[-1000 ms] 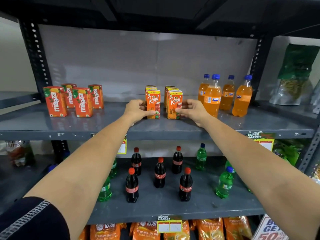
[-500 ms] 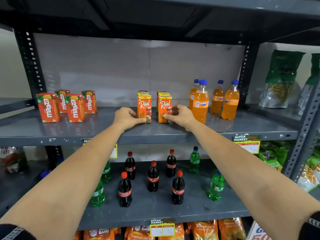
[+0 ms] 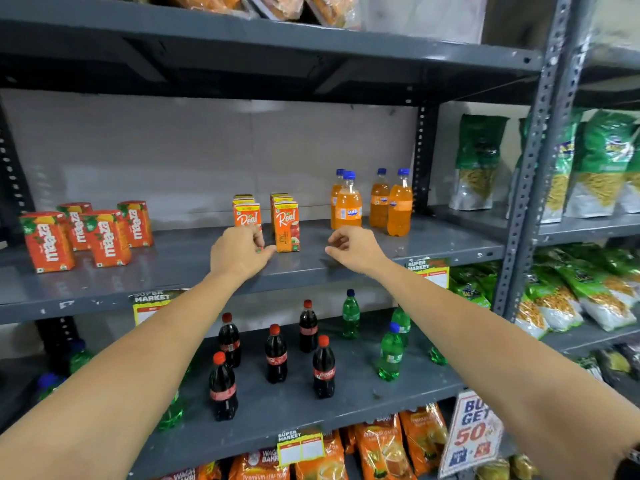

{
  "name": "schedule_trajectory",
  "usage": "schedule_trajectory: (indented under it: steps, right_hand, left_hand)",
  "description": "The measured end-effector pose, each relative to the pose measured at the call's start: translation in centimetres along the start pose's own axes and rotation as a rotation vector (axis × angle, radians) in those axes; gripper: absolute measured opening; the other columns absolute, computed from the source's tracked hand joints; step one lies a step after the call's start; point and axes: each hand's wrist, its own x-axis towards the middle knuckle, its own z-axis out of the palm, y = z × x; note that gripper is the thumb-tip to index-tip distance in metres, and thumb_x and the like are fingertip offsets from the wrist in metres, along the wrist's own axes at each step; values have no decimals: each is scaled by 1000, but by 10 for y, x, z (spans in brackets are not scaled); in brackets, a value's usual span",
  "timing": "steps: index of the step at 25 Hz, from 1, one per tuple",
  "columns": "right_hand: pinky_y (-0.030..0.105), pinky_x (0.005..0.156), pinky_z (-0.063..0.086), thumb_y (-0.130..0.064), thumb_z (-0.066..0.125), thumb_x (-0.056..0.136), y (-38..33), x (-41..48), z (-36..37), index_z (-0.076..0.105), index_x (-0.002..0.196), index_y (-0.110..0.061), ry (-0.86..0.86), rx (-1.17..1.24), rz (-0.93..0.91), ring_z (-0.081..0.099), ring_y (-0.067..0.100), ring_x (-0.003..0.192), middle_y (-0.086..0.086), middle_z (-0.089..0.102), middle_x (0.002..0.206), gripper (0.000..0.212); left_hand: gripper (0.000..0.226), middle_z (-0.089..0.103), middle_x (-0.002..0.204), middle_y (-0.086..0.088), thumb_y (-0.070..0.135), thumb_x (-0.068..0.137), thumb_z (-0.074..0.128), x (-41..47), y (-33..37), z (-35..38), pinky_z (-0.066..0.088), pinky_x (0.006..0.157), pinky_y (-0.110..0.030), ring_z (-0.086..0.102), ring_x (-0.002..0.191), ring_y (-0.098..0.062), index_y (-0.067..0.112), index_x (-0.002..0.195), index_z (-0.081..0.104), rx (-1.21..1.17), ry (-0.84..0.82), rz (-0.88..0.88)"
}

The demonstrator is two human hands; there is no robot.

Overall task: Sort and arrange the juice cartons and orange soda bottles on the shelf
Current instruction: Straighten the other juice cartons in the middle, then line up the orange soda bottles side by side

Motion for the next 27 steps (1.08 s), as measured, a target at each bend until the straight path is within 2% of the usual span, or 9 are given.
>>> schedule_trajectory:
  steps: [4, 7, 10, 13, 17, 20, 22, 25, 27]
  right_hand:
    - [17, 74, 48, -20, 71, 83, 20, -9, -28, 69, 102, -8, 28, -33, -14, 62, 12, 86, 5, 70, 101, 22]
    - [8, 68, 45, -19, 72, 82, 44, -3, -55, 69, 100, -11, 84, 57, 25, 62, 8, 82, 1, 70, 96, 20]
    - [22, 72, 55, -21, 74, 80, 75, 15, -80, 70, 98, -15, 117, 208, 105, 65, 12, 88, 0, 70, 97, 19]
    - [35, 69, 59, -19, 75, 81, 107, 40, -98, 69, 101, -16, 74, 363, 192, 66, 23, 95, 8, 68, 103, 21]
    - [42, 78, 60, -25, 76, 80, 145, 74, -113, 62, 109, -19, 64, 419, 211, 65, 25, 103, 5, 67, 103, 33]
    - [38, 82, 58, -37, 77, 75, 165, 93, -117, 62, 106, -16, 240, 229, 79, 65, 19, 94, -1, 65, 96, 40]
    - [35, 85, 55, -46, 76, 73, 176, 103, -115, 60, 110, -15, 323, 126, 21, 62, 17, 97, 1, 64, 105, 51]
    - [34, 93, 48, -50, 76, 72, 186, 115, -106, 47, 132, -16, 179, 193, 101, 52, 22, 119, 6, 55, 132, 74]
    - [36, 87, 53, -44, 76, 75, 190, 119, -101, 44, 136, -20, 85, 342, 126, 52, 24, 122, 5, 53, 135, 73]
  left_hand:
    - [27, 60, 87, 2, 37, 76, 75, -1, 44, 27, 49, 65, -31, 58, 80, -16, 19, 85, 56, -106, -22, 211]
    - [50, 58, 100, -2, 36, 70, 81, 10, 75, 52, 51, 78, -33, 57, 93, -19, 12, 105, 54, -298, -83, 182]
    - [78, 54, 123, -9, 41, 66, 83, 30, 94, 76, 49, 93, -39, 53, 113, -23, 11, 126, 44, -370, -166, 66]
    - [89, 48, 137, -10, 43, 65, 83, 47, 98, 93, 47, 97, -46, 50, 122, -27, 16, 136, 35, -377, -216, 4]
    - [85, 54, 134, -9, 38, 66, 83, 65, 103, 109, 49, 88, -37, 56, 116, -26, 19, 135, 37, -416, -184, -23]
    - [84, 53, 135, -9, 35, 67, 83, 72, 105, 119, 54, 87, -45, 58, 115, -29, 21, 136, 37, -414, -190, -52]
    - [82, 52, 135, -9, 33, 68, 82, 75, 107, 126, 58, 75, -46, 59, 113, -30, 22, 136, 37, -426, -177, -76]
    - [78, 53, 130, -7, 30, 70, 81, 83, 113, 137, 57, 55, -31, 60, 105, -27, 23, 134, 38, -444, -157, -103]
    - [76, 53, 128, -6, 27, 70, 81, 88, 118, 143, 56, 52, -29, 59, 102, -24, 24, 134, 38, -477, -181, -125]
